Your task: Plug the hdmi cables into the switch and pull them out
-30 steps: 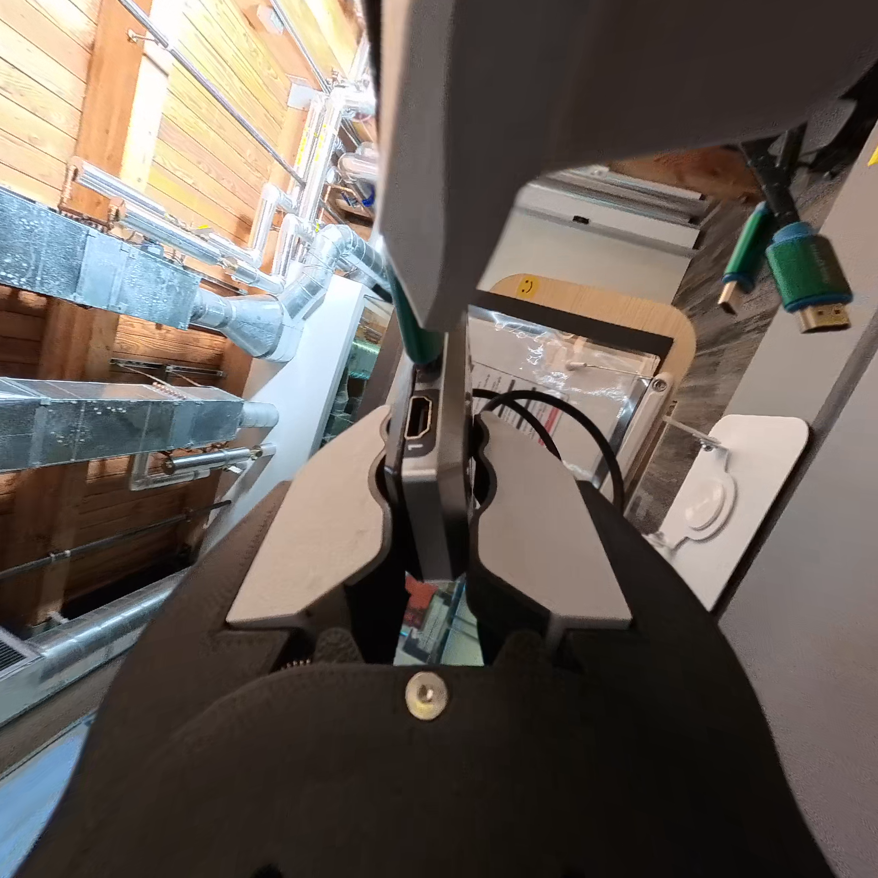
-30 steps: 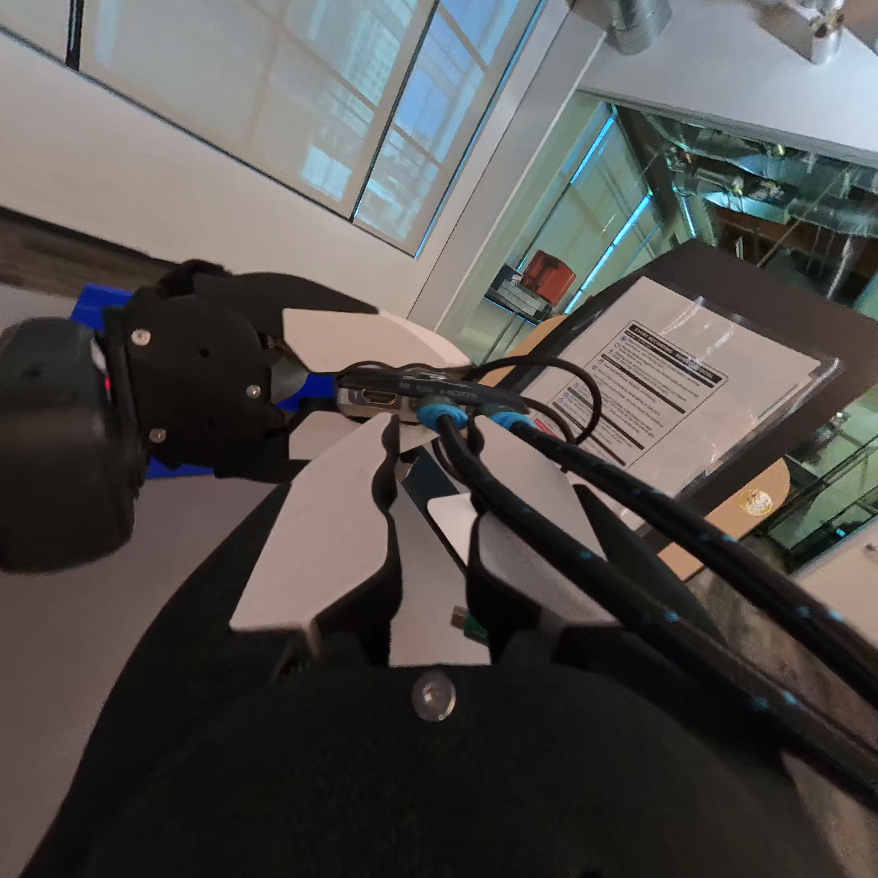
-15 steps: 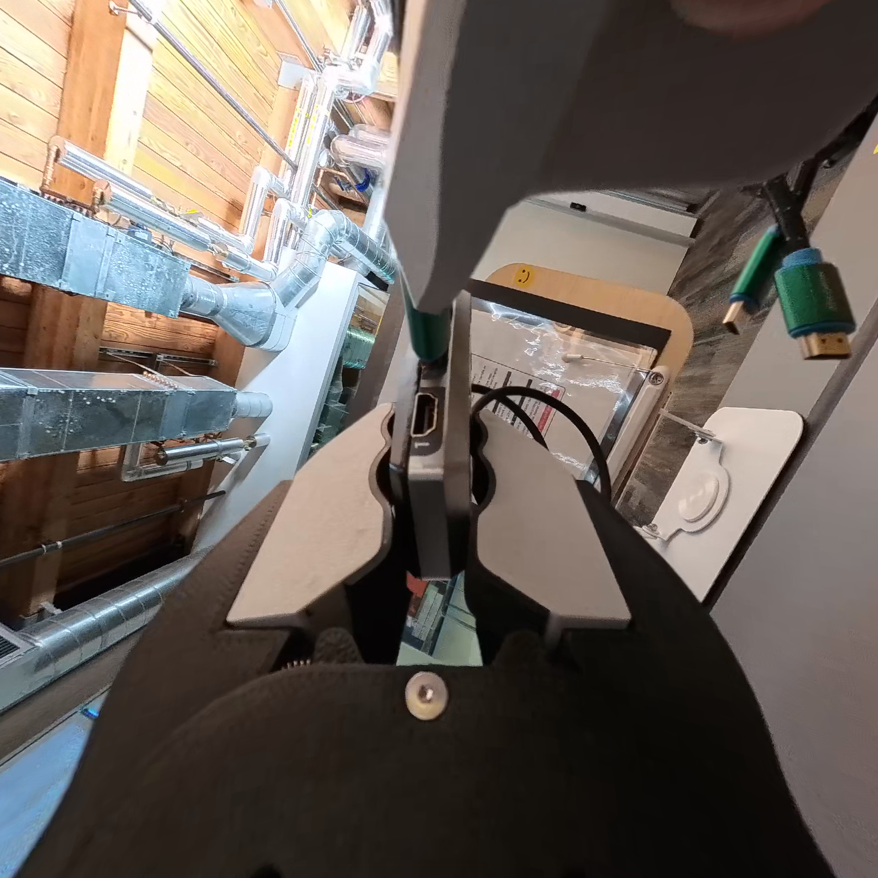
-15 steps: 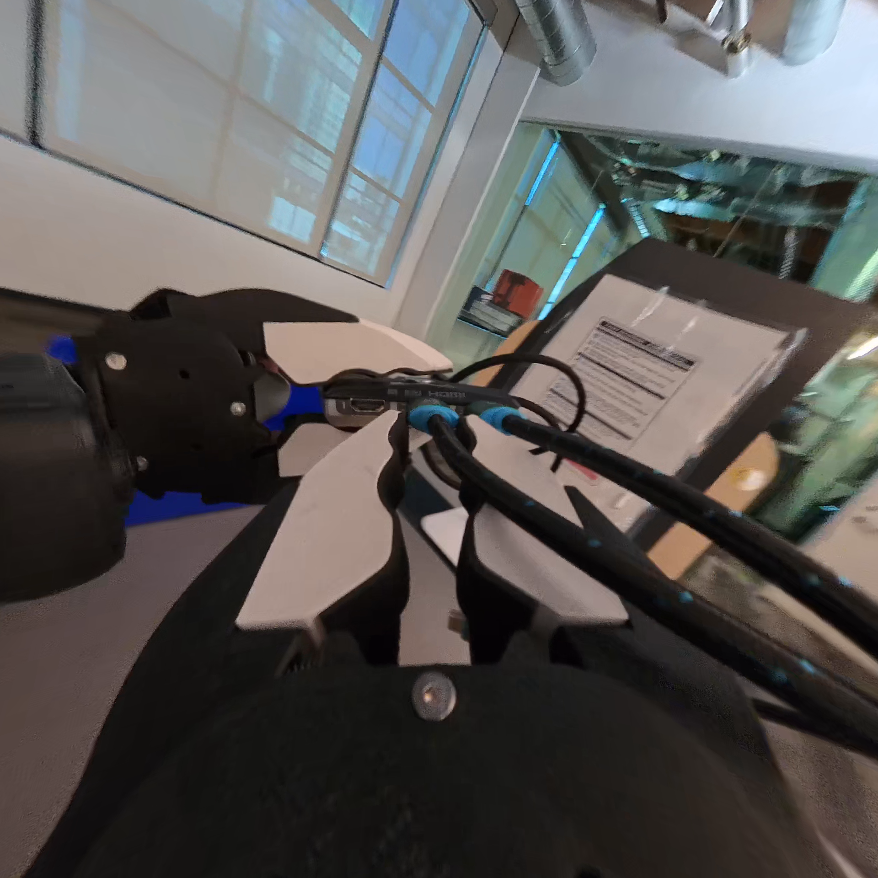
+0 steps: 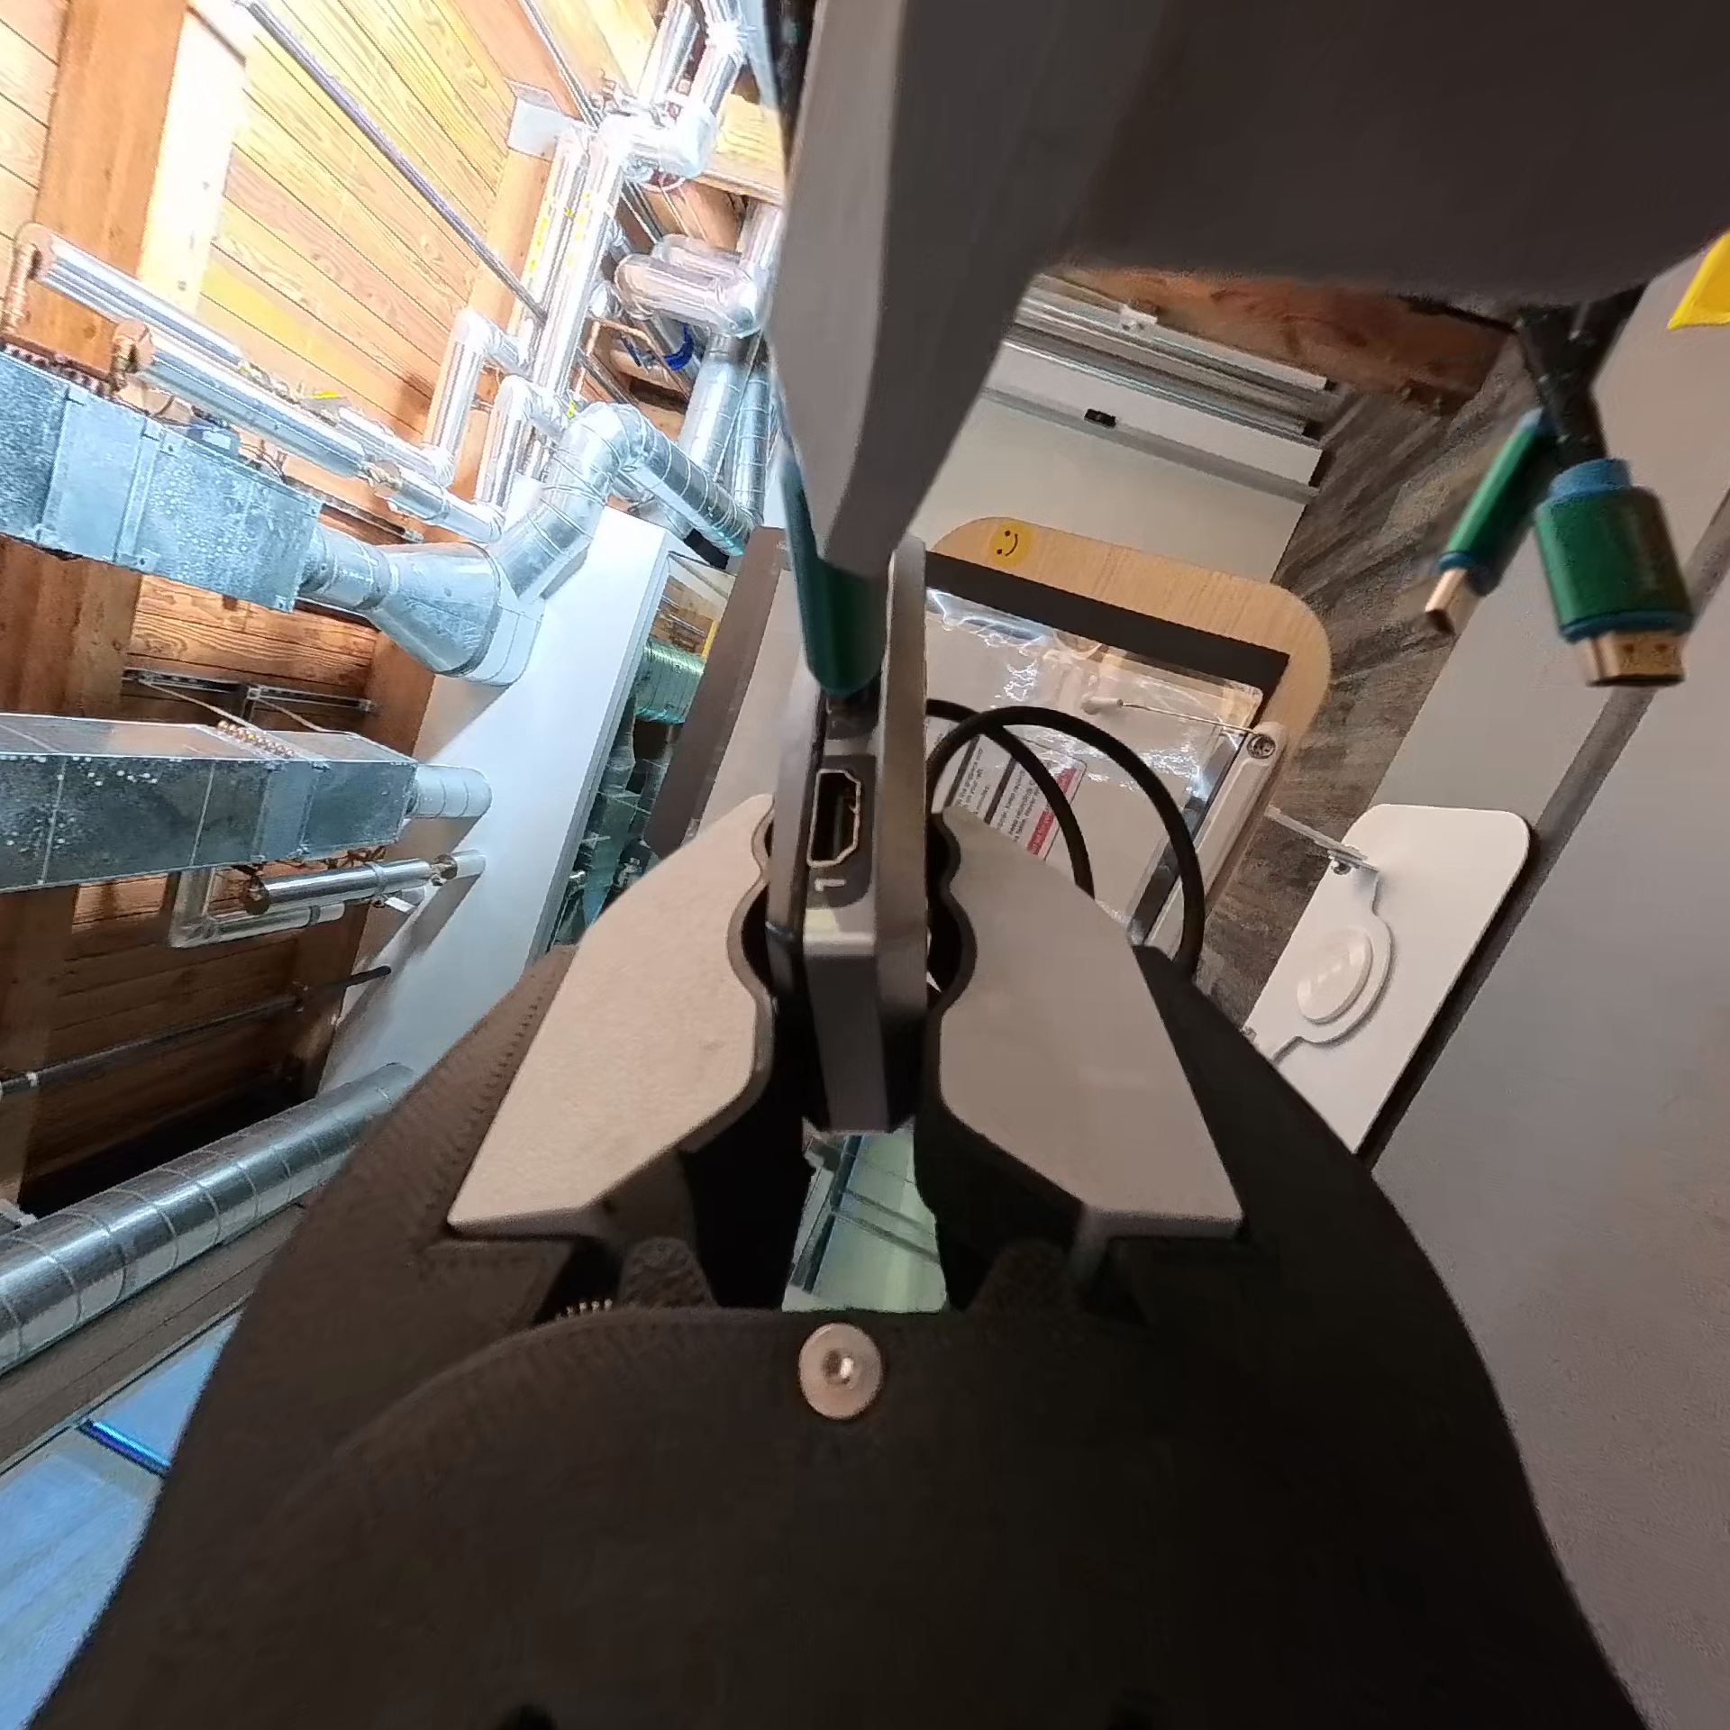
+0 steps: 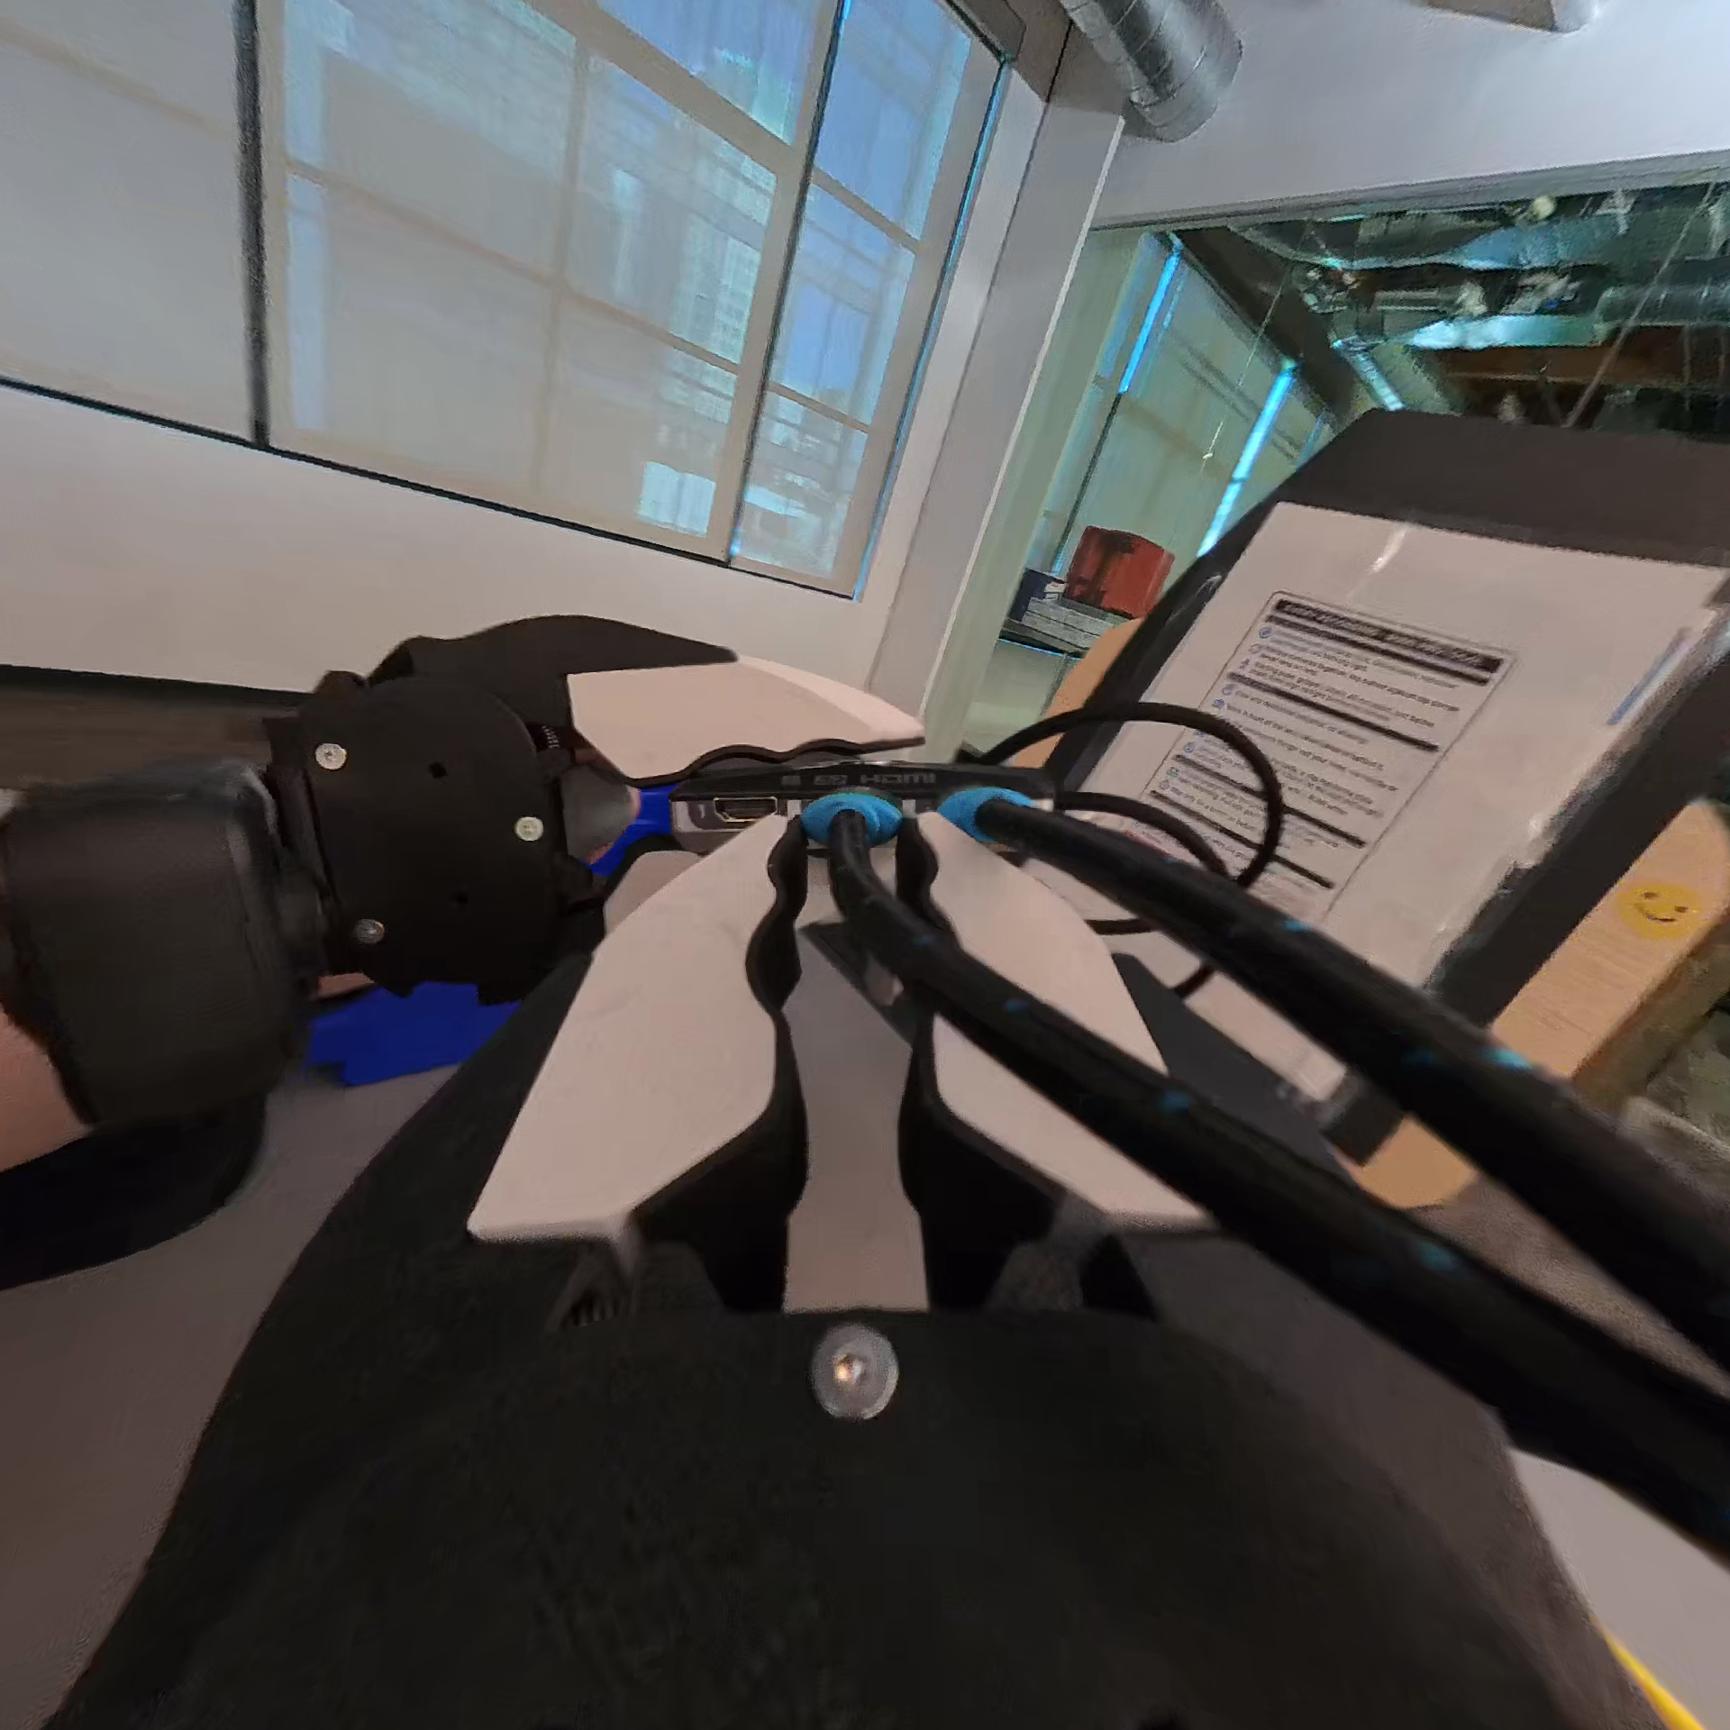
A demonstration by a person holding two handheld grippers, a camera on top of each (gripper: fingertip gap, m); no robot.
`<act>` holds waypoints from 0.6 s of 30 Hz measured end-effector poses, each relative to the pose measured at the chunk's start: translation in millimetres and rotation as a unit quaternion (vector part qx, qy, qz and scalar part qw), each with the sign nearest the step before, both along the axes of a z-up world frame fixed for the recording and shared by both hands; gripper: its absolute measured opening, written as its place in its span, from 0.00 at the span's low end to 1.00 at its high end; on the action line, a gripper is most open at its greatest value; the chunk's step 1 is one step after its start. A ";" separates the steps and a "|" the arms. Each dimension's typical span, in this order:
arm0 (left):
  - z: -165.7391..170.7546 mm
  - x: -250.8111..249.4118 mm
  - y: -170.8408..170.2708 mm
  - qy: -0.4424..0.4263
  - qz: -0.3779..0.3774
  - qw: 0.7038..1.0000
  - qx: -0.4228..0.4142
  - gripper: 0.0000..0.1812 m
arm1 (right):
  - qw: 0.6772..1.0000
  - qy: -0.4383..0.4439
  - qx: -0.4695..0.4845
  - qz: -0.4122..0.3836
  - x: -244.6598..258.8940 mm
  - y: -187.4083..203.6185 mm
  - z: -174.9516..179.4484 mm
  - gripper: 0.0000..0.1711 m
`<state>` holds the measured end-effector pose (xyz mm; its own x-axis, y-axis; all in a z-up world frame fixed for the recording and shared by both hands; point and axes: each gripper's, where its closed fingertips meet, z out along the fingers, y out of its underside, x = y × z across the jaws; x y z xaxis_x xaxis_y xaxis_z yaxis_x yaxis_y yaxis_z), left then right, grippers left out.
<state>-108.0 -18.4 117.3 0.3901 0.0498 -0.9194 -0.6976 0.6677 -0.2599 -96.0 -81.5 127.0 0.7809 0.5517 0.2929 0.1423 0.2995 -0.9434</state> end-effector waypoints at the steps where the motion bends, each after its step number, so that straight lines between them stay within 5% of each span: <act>1: -0.5 -0.1 0.3 0.003 0.007 1.000 0.000 0.15 | 0.999 -0.019 0.014 -0.025 0.5 0.5 -0.4 0.11; 7: -0.4 -2.6 3.6 0.006 0.017 1.000 0.000 0.15 | 0.994 -0.062 0.040 -0.083 -0.5 -0.8 0.3 0.11; 12: -6.4 -19.7 28.9 0.010 0.069 0.997 -0.028 0.15 | 0.996 0.087 0.021 0.026 17.5 -25.7 38.6 0.11; 13: -6.4 -25.4 34.5 0.005 0.071 0.997 -0.026 0.14 | 0.996 0.075 0.039 0.002 28.8 -31.2 47.1 0.00; 15: -3.1 -29.4 36.1 -0.001 0.064 0.998 -0.029 0.14 | 0.997 0.010 0.064 -0.030 36.0 -37.0 51.4 0.01; 18: -2.3 -25.0 31.6 -0.003 0.058 0.998 -0.028 0.14 | 0.999 -0.041 -0.027 0.013 24.3 -30.2 27.7 0.02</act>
